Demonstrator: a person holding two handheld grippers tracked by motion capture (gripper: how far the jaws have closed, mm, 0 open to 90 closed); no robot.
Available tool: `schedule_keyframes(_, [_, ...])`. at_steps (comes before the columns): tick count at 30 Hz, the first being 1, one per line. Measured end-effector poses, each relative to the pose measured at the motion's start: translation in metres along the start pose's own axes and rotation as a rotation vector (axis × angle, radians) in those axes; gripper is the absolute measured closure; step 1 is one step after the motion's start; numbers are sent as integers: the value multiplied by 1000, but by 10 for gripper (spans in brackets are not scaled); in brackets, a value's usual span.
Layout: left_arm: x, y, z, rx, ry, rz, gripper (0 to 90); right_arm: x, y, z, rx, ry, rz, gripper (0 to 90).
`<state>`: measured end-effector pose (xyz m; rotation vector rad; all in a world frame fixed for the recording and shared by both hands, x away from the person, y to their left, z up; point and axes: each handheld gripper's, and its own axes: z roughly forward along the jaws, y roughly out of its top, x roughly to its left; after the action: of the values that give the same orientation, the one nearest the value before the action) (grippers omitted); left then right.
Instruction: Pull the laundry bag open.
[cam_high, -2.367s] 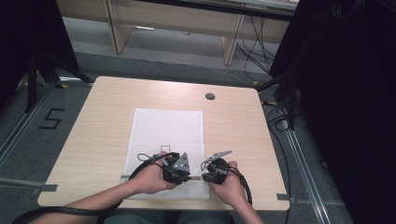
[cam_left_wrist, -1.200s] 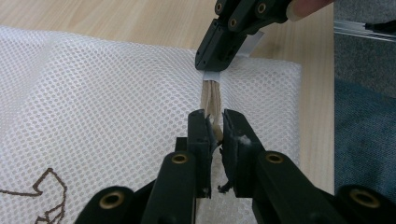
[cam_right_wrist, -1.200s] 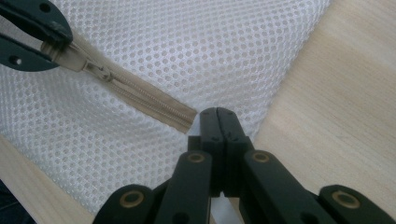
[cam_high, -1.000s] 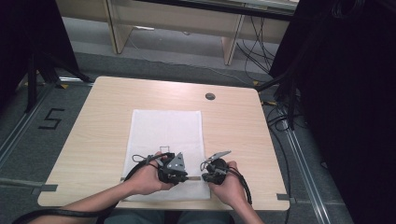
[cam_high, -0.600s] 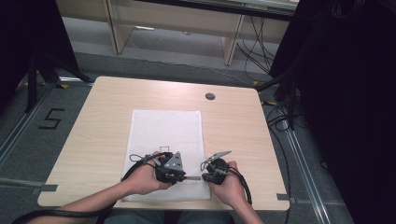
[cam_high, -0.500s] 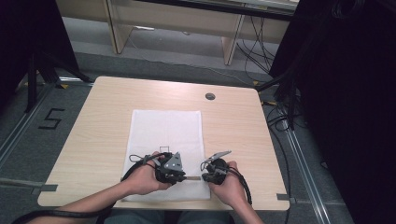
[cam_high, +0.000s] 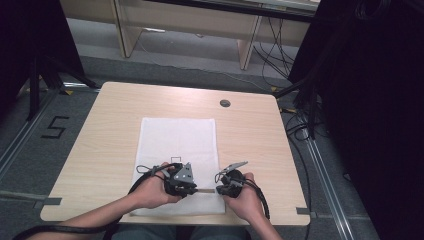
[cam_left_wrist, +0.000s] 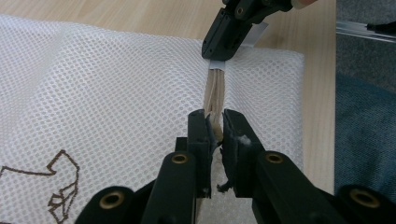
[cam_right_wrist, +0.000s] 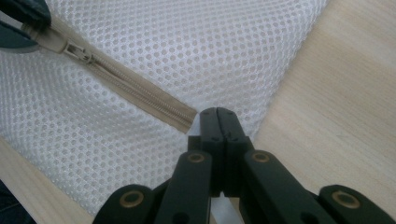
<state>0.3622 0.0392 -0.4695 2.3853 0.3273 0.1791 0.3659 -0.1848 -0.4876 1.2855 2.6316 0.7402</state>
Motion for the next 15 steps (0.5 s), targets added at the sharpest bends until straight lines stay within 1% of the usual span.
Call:
schedule_keyframes(1, [0, 0, 0, -8, -3, -4, 815, 0, 0, 0, 0, 0, 1, 900])
schedule_keyframes(2, [-1, 0, 1, -31, -3, -32, 815, 0, 0, 0, 0, 0, 0, 900])
schedule_keyframes(3, [-1, 0, 1, -26, -2, -25, 815, 0, 0, 0, -3, -2, -3, 900])
schedule_keyframes(8, [-1, -1, 1, -28, -4, -17, 815, 0, 0, 0, -3, -1, 0, 900])
schedule_keyframes(15, [-1, -4, 2, -30, -7, -31, 815, 0, 0, 0, -2, 0, 1, 900])
